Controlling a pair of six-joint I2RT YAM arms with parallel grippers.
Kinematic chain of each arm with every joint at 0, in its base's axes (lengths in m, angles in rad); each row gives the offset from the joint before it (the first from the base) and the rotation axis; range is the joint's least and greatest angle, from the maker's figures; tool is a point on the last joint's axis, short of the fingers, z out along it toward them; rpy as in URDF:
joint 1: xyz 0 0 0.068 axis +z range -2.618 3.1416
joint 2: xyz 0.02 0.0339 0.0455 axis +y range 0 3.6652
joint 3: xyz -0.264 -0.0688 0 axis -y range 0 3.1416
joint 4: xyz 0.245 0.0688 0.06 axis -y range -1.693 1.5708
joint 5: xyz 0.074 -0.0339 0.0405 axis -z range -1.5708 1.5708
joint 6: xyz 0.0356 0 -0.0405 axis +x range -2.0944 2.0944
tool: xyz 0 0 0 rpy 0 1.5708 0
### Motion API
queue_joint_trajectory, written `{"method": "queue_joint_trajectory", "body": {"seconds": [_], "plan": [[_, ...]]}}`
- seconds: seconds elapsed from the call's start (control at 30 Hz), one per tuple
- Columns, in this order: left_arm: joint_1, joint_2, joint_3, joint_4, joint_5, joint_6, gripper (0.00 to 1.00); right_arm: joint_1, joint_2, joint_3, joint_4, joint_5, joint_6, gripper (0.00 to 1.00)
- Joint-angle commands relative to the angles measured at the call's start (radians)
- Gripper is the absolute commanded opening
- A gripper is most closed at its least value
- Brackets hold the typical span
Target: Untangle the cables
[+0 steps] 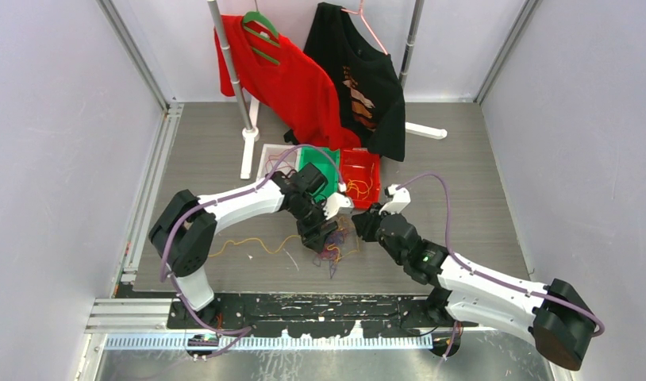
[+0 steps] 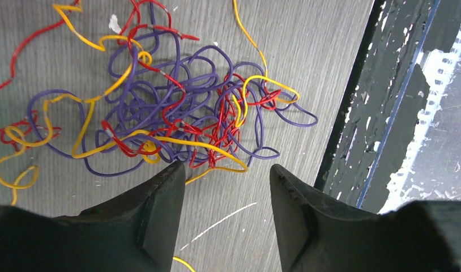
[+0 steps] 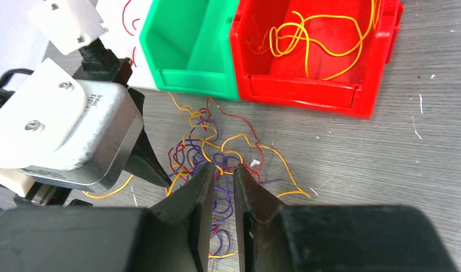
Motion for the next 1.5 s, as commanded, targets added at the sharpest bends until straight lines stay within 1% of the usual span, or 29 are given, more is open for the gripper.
{"method": "queue_joint_trajectory", "body": {"seconds": [0.0, 0.13, 0.17, 0.23, 0.27, 0.33, 0.4, 0.47, 0.57, 0.67, 0.77, 0.9, 0.97, 1.03, 1.07, 1.13, 1.2, 1.33, 1.47], "plan": [[0.003, -0.015, -0.037, 0.086, 0.027, -0.059, 0.57, -0.004, -0.03, -0.019, 0.051, 0.028, 0.052, 0.24], [0.004, -0.019, -0.051, 0.1, 0.033, -0.063, 0.59, -0.004, 0.003, -0.01, 0.069, 0.001, 0.049, 0.24], [0.004, -0.014, -0.049, 0.107, 0.018, -0.063, 0.55, -0.004, 0.014, -0.007, 0.071, -0.005, 0.049, 0.24], [0.007, -0.014, -0.049, 0.117, -0.031, -0.054, 0.32, -0.004, 0.034, 0.004, 0.076, -0.02, 0.046, 0.24], [0.016, -0.019, -0.049, 0.111, -0.039, -0.048, 0.23, -0.004, 0.044, 0.006, 0.081, -0.032, 0.045, 0.24], [0.042, -0.039, -0.049, 0.081, -0.031, -0.039, 0.12, -0.004, 0.063, 0.011, 0.096, -0.06, 0.035, 0.27], [0.069, -0.077, -0.042, 0.038, -0.006, -0.021, 0.06, -0.005, 0.082, 0.013, 0.129, -0.103, 0.001, 0.35], [0.096, -0.119, -0.028, -0.021, 0.02, 0.018, 0.04, -0.004, 0.108, 0.018, 0.164, -0.167, -0.031, 0.45], [0.119, -0.168, 0.001, -0.098, 0.078, 0.045, 0.03, -0.003, 0.162, 0.038, 0.23, -0.248, -0.07, 0.58], [0.131, -0.194, 0.042, -0.182, 0.161, 0.057, 0.02, 0.009, 0.235, 0.057, 0.296, -0.298, -0.087, 0.67], [0.136, -0.221, 0.048, -0.214, 0.208, 0.057, 0.0, 0.038, 0.321, 0.077, 0.347, -0.296, -0.104, 0.72], [0.152, -0.236, 0.069, -0.264, 0.262, 0.057, 0.0, 0.078, 0.419, 0.093, 0.412, -0.265, -0.113, 0.74], [0.158, -0.243, 0.082, -0.293, 0.279, 0.067, 0.0, 0.093, 0.466, 0.096, 0.43, -0.212, -0.109, 0.72], [0.165, -0.247, 0.108, -0.337, 0.304, 0.088, 0.0, 0.099, 0.504, 0.087, 0.457, -0.169, -0.089, 0.65], [0.167, -0.25, 0.126, -0.364, 0.317, 0.102, 0.0, 0.102, 0.517, 0.078, 0.47, -0.151, -0.087, 0.59], [0.182, -0.262, 0.165, -0.41, 0.339, 0.119, 0.0, 0.106, 0.528, 0.057, 0.483, -0.115, -0.076, 0.44], [0.207, -0.276, 0.207, -0.463, 0.358, 0.141, 0.0, 0.109, 0.522, 0.032, 0.48, -0.1, -0.074, 0.35], [0.259, -0.298, 0.277, -0.526, 0.348, 0.172, 0.0, 0.12, 0.476, -0.02, 0.445, -0.044, -0.068, 0.24], [0.312, -0.307, 0.339, -0.546, 0.289, 0.19, 0.0, 0.129, 0.401, -0.057, 0.385, -0.004, -0.06, 0.16]]}}
